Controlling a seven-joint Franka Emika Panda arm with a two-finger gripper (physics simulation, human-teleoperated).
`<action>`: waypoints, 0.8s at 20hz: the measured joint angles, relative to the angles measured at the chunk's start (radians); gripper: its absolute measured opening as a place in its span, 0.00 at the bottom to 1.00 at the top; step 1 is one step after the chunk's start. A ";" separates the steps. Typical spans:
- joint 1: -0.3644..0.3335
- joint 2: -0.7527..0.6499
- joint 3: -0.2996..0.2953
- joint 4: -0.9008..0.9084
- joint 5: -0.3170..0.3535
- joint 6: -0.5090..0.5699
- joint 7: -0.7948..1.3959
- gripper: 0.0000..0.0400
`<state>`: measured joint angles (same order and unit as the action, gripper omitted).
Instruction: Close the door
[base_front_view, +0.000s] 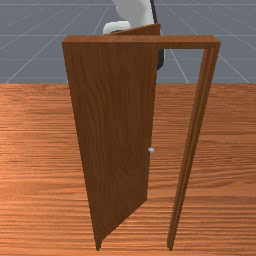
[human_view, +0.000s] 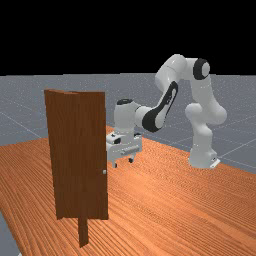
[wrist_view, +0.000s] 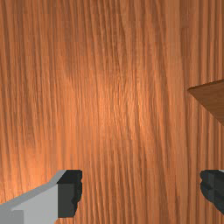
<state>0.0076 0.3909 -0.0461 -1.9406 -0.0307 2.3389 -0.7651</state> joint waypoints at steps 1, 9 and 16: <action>-0.001 0.033 0.001 0.003 0.001 0.054 0.001 0.61; -0.007 0.264 0.004 0.025 0.004 0.237 0.002 0.88; -0.008 0.262 0.004 0.023 0.005 0.237 0.001 1.00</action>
<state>-0.0008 0.6533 -0.0417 -1.9173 -0.0262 2.5763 -0.7638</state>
